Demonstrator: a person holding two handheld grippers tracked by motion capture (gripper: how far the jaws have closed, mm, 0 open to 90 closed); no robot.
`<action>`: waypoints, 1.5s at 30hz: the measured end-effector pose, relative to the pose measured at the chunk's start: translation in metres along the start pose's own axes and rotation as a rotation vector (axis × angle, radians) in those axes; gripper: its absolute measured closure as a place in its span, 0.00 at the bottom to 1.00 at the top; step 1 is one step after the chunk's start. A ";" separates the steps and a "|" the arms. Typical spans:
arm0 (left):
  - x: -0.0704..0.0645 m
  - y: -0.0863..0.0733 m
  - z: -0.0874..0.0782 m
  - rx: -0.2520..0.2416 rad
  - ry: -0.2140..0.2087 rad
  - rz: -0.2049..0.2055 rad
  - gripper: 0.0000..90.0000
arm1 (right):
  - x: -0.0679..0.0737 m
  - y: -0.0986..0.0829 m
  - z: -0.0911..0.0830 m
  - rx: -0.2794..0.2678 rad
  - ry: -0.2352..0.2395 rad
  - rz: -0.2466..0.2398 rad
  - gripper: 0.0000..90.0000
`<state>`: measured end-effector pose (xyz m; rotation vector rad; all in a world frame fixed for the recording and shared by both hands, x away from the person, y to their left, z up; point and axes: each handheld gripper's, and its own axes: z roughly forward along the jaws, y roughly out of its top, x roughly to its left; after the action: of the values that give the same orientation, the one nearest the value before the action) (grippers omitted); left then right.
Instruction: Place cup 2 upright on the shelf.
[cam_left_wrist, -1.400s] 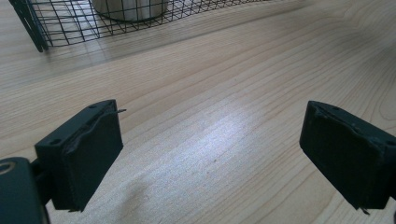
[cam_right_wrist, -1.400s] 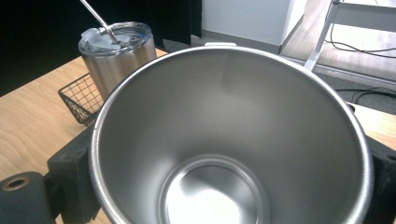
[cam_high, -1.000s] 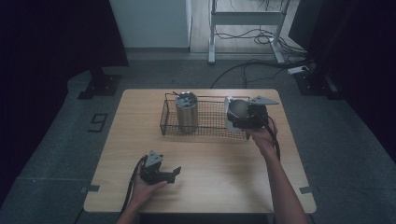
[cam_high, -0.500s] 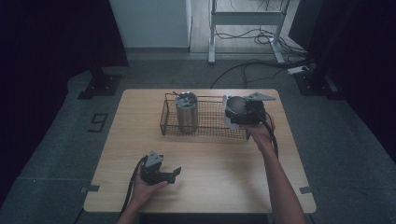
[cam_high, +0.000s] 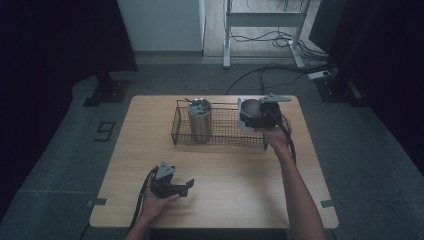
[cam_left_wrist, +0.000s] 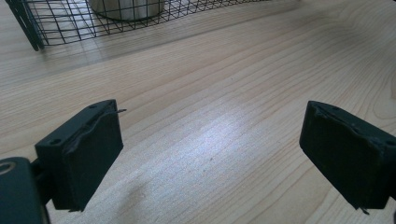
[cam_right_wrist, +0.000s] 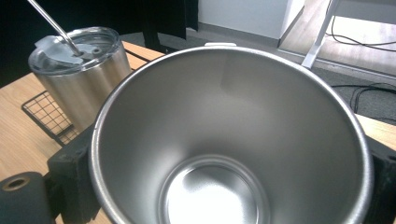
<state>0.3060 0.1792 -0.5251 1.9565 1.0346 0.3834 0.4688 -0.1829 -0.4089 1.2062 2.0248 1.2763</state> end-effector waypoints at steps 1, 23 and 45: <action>0.000 0.000 0.000 -0.001 0.000 0.001 0.07 | 0.000 0.001 0.001 0.003 -0.001 0.000 0.07; -0.001 0.000 0.000 -0.004 -0.003 0.001 0.07 | -0.008 -0.008 0.028 0.035 -0.007 0.011 0.07; -0.002 -0.001 0.000 -0.003 0.003 0.010 0.07 | -0.011 -0.025 0.050 0.085 -0.007 0.021 0.07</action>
<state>0.3043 0.1774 -0.5254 1.9599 1.0259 0.3939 0.5007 -0.1733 -0.4554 1.2717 2.0858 1.2044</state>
